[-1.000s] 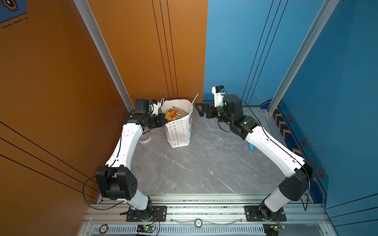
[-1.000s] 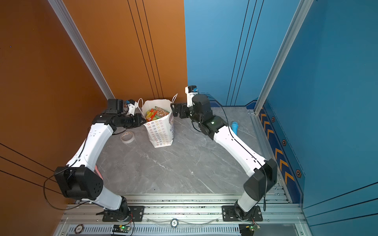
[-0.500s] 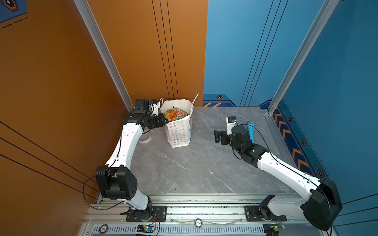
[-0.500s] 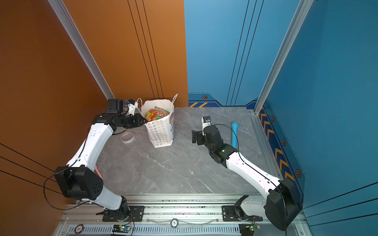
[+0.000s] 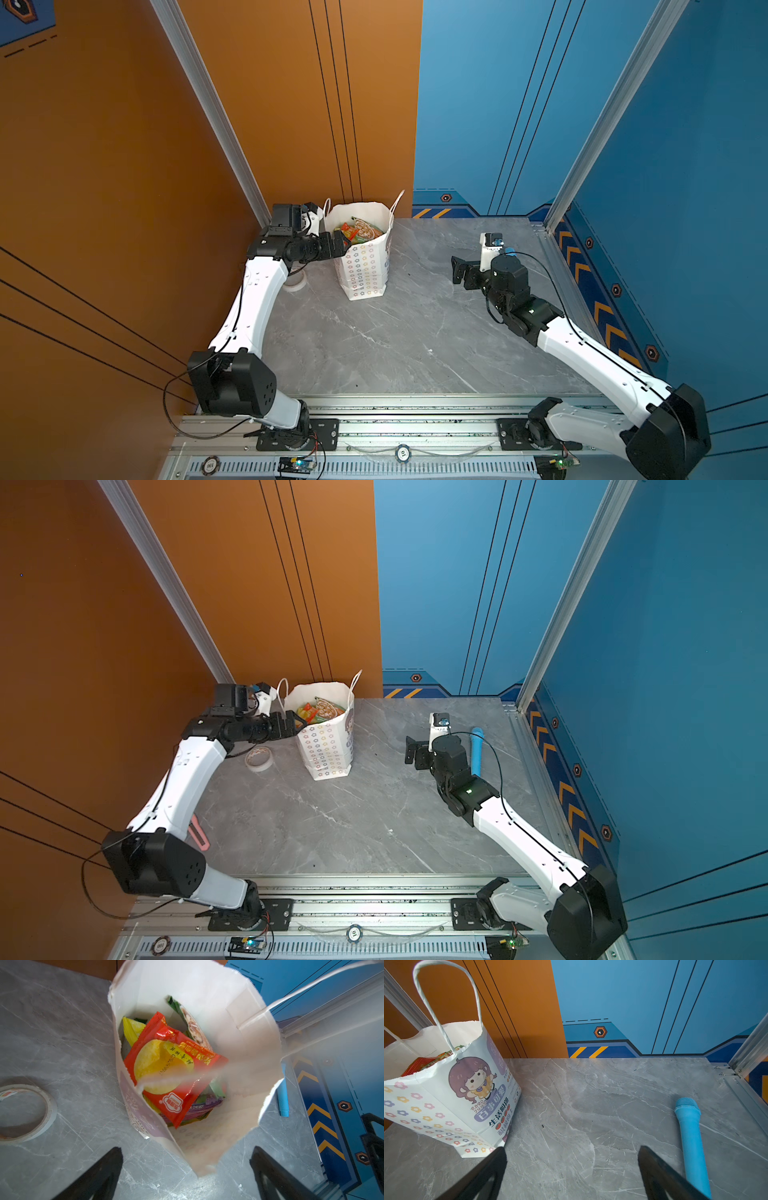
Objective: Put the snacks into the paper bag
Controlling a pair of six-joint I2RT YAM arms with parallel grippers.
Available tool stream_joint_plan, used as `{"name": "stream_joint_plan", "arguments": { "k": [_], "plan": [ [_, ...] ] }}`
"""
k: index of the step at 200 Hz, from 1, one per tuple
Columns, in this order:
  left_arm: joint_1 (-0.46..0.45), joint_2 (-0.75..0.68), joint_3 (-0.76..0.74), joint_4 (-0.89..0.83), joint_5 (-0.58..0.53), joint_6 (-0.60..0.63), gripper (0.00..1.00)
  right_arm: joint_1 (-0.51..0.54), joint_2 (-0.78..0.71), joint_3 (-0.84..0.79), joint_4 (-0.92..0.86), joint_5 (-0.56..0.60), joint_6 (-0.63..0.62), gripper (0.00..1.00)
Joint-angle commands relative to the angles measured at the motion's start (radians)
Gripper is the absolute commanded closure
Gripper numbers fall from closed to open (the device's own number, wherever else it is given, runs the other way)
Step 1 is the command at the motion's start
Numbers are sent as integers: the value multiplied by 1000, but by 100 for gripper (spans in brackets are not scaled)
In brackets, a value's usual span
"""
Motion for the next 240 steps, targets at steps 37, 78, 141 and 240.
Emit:
{"name": "stream_joint_plan", "arguments": {
  "k": [37, 78, 141, 240],
  "plan": [
    [-22, -331, -272, 353, 56, -111, 2, -41, -64, -82, 77, -36, -43, 0],
    [-81, -625, -636, 639, -260, -166, 2, -61, -66, -180, 123, 35, -127, 0],
    [-268, -668, -1033, 819, -960, -77, 2, -192, -118, -453, 308, 289, -151, 0],
    [-110, -211, -1311, 1658, -958, 188, 2, -395, 297, -535, 846, 165, -216, 0]
  ]
}}
